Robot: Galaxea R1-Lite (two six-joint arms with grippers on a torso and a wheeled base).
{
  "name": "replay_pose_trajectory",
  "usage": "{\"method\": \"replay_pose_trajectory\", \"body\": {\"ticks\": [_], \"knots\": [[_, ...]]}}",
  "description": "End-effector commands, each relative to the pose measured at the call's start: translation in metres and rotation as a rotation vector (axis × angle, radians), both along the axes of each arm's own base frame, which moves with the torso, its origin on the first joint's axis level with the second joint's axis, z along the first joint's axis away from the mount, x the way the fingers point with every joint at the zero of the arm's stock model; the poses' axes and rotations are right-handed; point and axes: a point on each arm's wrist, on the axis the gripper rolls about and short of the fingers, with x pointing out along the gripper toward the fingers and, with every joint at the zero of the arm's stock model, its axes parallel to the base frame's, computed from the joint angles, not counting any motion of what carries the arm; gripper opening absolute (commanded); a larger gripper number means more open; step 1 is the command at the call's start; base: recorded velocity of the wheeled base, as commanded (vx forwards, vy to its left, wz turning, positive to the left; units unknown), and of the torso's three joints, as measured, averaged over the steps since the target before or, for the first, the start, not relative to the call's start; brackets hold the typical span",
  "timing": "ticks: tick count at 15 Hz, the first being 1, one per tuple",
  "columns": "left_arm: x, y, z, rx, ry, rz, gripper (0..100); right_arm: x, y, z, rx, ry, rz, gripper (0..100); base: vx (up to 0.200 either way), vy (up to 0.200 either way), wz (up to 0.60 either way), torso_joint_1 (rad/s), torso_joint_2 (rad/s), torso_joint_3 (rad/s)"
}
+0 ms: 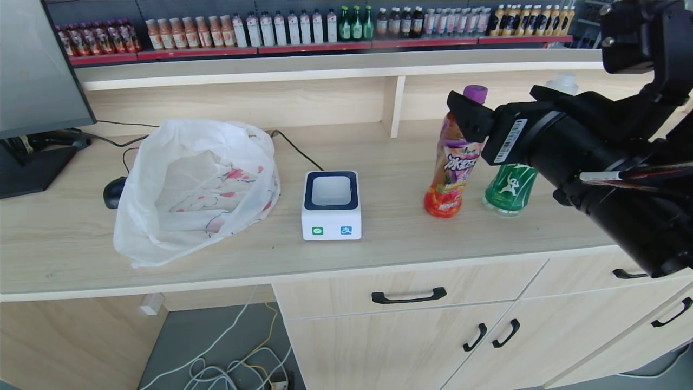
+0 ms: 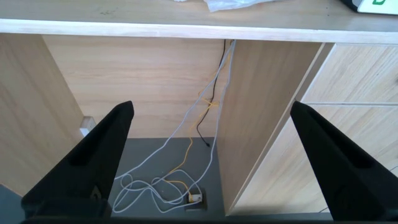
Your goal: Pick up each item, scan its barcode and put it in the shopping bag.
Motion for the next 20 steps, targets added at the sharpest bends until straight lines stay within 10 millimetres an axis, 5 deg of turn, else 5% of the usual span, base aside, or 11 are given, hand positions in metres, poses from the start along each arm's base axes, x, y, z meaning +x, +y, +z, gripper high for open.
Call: {"method": "replay_pose_trajectory", "body": {"ticks": [1,20], "knots": [[0.000,0.000,0.000,0.000,-0.001,0.001,100,0.013,0.012,-0.017,-0.005,0.028,0.006,100,0.000,0.000,0.00,0.000,0.00,0.000],[0.000,0.000,0.000,0.000,-0.001,0.001,100,0.053,0.008,-0.070,-0.028,0.122,-0.081,100,0.000,0.000,0.00,0.000,0.00,0.000]]}}
